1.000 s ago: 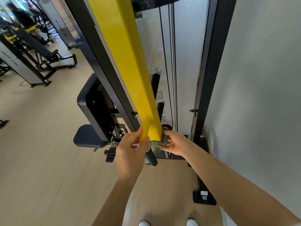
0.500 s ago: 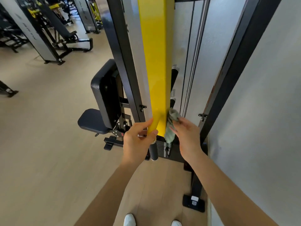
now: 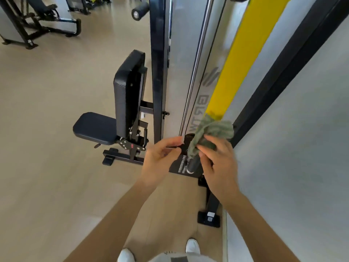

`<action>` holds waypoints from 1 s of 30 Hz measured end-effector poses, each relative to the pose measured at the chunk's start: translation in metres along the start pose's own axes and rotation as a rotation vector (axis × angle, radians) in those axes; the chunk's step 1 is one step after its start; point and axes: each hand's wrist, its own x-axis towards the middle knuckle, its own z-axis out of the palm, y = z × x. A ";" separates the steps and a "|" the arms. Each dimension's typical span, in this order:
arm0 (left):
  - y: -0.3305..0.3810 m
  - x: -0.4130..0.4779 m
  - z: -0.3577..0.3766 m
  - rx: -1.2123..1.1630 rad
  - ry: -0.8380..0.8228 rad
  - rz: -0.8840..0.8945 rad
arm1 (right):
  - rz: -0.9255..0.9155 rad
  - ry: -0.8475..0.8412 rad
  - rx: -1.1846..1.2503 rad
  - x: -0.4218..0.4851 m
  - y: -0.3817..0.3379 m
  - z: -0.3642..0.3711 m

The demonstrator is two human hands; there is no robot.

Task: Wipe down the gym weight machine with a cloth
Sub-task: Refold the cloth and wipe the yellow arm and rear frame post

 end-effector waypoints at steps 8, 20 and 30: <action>-0.042 -0.054 -0.138 0.067 -0.123 -0.007 | 0.448 -0.303 0.682 -0.020 -0.128 0.057; -0.048 -0.108 -0.279 0.019 0.386 -0.180 | 0.557 -0.574 0.696 -0.021 -0.232 0.177; -0.048 -0.125 -0.315 0.123 0.594 -0.208 | 0.320 -0.822 0.918 -0.008 -0.292 0.224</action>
